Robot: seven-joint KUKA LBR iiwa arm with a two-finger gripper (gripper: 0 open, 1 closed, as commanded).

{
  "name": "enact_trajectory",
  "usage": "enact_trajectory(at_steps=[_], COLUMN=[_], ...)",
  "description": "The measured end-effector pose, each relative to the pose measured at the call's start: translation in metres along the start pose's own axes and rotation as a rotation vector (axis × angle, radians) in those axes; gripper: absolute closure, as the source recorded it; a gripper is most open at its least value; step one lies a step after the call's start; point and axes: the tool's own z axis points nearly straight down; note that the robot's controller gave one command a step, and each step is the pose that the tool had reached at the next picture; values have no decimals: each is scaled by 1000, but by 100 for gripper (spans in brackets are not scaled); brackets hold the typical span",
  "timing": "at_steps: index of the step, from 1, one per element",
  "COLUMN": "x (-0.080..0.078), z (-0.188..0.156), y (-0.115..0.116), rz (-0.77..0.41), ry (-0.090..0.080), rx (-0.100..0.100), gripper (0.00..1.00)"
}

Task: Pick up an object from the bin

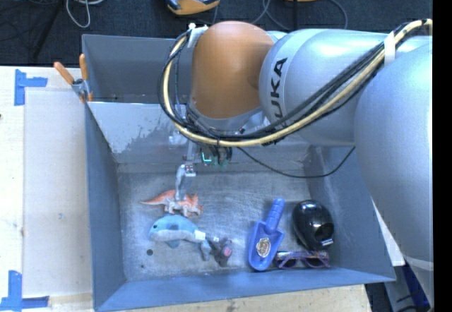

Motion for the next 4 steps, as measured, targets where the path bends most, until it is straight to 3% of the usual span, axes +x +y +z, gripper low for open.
enact_trajectory(at_steps=[1,2,3,4], x=[-2,38,38,38], z=[-5,96,96,96], y=[-1,-107,-107,-107], rz=[3,-176,-175,-175], ry=[-8,-6,-6,-6], rx=[-1,0,-1,-1], gripper=[0,100,0,0])
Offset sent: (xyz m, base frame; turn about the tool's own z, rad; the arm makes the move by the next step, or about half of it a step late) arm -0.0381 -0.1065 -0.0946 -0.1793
